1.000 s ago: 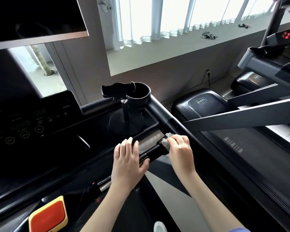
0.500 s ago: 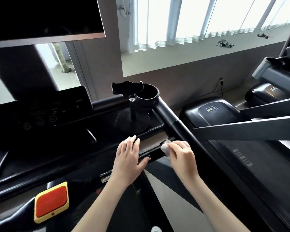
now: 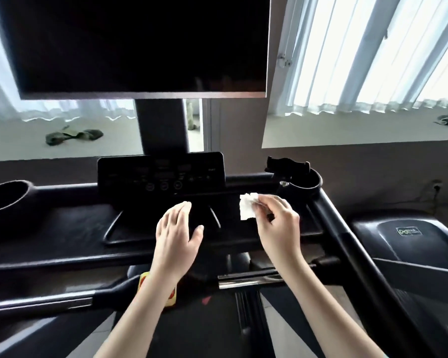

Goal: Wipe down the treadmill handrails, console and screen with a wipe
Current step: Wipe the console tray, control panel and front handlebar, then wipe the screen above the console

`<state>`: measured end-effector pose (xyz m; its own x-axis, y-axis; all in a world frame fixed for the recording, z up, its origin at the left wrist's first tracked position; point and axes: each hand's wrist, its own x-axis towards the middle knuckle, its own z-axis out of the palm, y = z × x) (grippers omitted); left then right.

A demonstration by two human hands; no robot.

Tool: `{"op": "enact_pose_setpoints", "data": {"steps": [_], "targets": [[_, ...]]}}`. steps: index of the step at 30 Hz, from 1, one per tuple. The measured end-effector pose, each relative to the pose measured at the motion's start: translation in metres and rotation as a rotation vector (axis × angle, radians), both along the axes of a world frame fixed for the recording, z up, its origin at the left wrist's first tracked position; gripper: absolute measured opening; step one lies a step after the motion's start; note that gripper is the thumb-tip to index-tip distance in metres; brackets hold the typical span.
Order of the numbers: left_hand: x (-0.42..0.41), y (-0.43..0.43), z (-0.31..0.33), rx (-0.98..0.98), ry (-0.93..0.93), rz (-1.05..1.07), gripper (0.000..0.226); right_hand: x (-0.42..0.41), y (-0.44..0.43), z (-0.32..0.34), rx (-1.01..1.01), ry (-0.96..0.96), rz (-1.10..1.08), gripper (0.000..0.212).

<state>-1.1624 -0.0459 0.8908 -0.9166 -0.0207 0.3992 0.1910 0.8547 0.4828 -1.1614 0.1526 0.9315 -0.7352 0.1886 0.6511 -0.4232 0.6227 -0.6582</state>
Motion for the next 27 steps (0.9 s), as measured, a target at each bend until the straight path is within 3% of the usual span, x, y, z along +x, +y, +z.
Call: {"op": "enact_pose_setpoints", "data": {"steps": [14,22,27], "targets": [[-0.03,-0.19,0.09,-0.005,0.081,0.193,0.053,-0.075,-0.19,0.063,-0.119,0.065,0.134,0.009],[-0.064,-0.232,0.128,-0.005,0.12,0.251,0.054,-0.117,-0.247,0.096,-0.197,0.034,0.353,0.009],[-0.095,-0.246,0.156,0.032,0.161,0.321,0.054,-0.155,-0.272,0.121,-0.127,0.112,0.402,0.011]]}}
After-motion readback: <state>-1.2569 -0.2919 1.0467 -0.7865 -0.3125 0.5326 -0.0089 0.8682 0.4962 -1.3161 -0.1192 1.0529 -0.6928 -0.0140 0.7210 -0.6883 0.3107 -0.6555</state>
